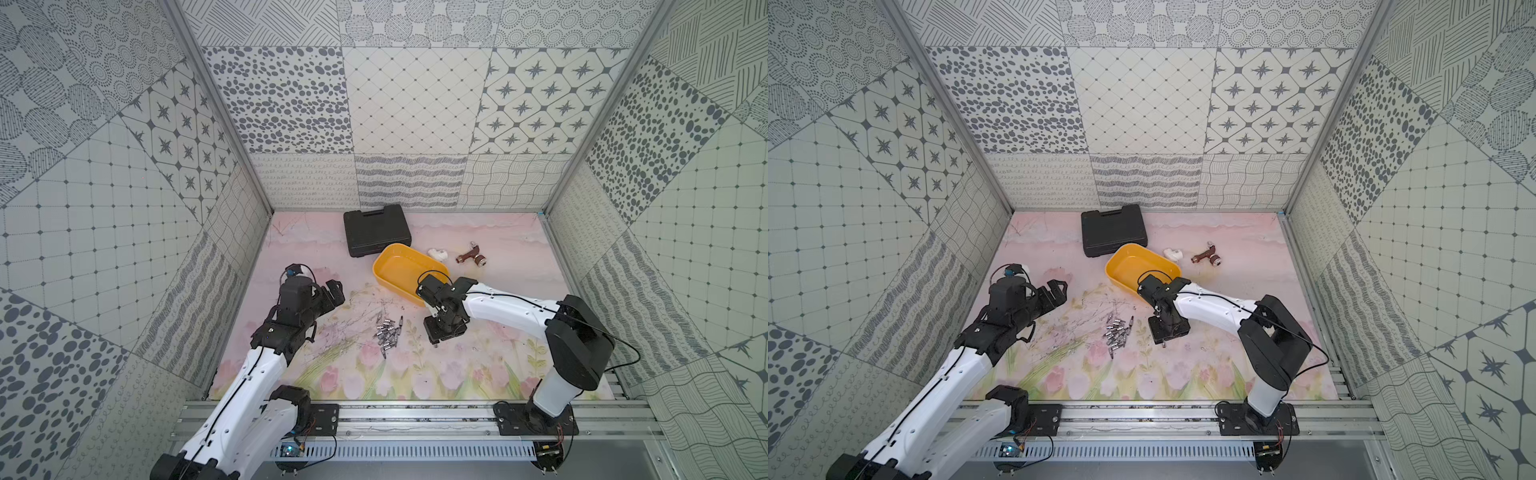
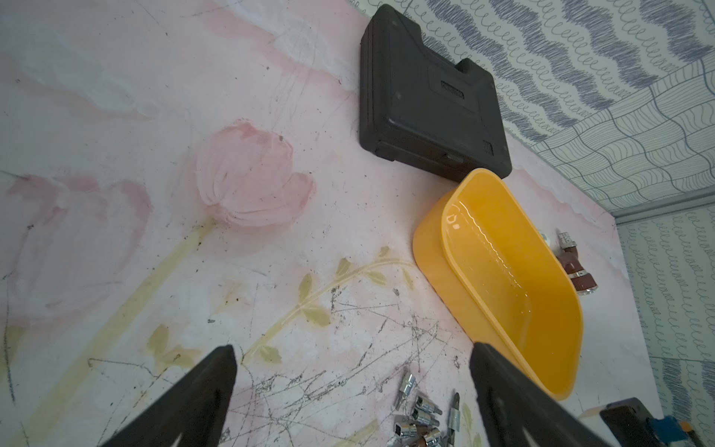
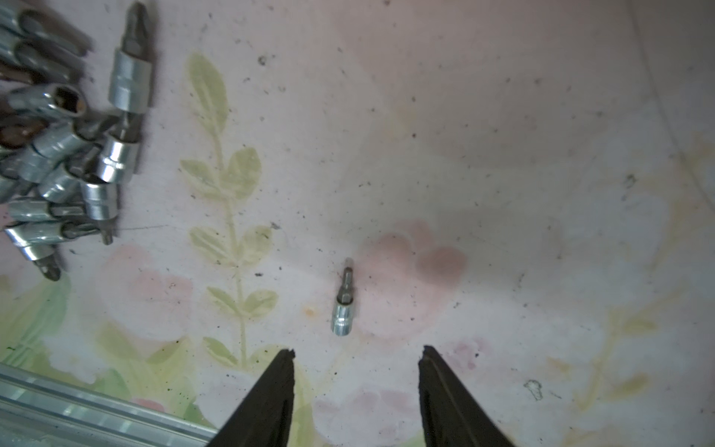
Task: Put the bit on the desktop into the storage box
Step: Pick up the screwdriver bit from the center of the board.
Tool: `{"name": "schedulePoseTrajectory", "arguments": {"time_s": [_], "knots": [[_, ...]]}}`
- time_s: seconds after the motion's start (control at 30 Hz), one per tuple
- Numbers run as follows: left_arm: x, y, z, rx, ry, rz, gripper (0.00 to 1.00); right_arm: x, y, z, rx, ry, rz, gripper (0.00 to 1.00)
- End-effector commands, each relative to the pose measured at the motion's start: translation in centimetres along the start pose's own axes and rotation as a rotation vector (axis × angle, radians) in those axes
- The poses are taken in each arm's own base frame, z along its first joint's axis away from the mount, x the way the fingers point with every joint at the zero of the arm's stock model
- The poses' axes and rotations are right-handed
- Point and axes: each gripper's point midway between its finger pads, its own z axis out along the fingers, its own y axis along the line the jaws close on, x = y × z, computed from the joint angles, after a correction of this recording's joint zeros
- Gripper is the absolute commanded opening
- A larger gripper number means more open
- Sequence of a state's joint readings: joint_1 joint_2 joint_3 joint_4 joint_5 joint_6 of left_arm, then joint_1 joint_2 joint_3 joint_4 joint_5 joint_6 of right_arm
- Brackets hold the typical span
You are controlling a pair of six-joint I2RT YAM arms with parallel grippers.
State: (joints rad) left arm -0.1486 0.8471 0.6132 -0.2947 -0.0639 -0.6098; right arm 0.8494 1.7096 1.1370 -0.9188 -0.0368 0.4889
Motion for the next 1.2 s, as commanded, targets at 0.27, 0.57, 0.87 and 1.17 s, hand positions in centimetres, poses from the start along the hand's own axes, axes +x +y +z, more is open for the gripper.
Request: {"name": "schedulePoseTrajectory", "arguments": {"time_s": [0.27,0.57,0.87,1.17], "knots": [[-0.9,0.3,0.0,-0.022,-0.041,-0.017,0.99,-0.5,1.1,1.5,0.035,0.010,-0.023,0.36],[-0.9,0.4,0.0,-0.028,-0.042,-0.017,0.99,-0.4,0.9,2.3,0.070,0.018,-0.024,0.28],[-1.0,0.4,-0.1,-0.030,-0.043,-0.012,0.99,-0.2,1.0,3.3,0.078,0.038,-0.026,0.25],[-1.0,0.4,-0.1,-0.032,-0.044,-0.009,0.99,0.4,0.7,3.9,0.099,0.055,-0.021,0.18]]}}
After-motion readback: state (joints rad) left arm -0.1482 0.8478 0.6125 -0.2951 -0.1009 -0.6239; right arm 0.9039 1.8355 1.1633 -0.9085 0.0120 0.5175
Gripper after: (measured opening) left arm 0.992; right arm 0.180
